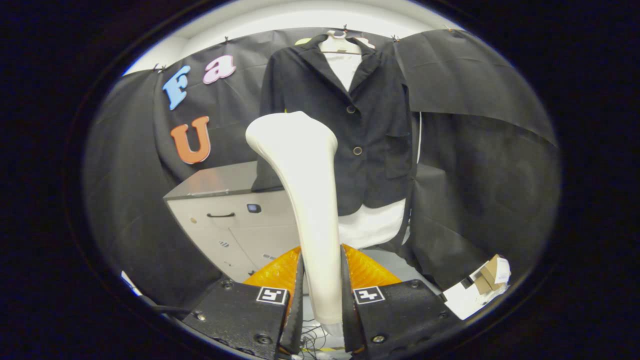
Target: Iron the clothes twice with a garment steamer, once on the left side and once on the right side.
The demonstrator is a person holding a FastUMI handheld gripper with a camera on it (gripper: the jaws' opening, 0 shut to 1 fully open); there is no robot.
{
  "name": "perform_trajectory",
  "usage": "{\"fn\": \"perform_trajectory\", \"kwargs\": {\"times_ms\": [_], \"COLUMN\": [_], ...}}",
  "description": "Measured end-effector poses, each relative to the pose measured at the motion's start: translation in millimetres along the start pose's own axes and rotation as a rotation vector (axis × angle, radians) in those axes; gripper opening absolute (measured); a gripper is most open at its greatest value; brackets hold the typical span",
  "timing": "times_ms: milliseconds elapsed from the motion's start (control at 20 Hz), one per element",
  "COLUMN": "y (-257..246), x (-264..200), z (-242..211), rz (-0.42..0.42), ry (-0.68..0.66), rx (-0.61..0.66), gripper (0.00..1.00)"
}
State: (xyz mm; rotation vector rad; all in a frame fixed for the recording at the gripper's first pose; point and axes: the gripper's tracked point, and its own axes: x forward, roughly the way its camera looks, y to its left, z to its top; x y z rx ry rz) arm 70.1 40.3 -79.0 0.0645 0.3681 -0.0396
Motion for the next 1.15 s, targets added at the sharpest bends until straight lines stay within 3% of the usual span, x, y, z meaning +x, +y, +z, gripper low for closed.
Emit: {"fn": "perform_trajectory", "kwargs": {"times_ms": [500,1150], "y": [31.7,33.2], "x": [-46.6,-53.3], "z": [-57.6,-55.8], "rz": [0.089,0.104], "ry": [0.046,0.046], "rx": [-0.051,-0.055], "gripper": [0.35,0.35]}}
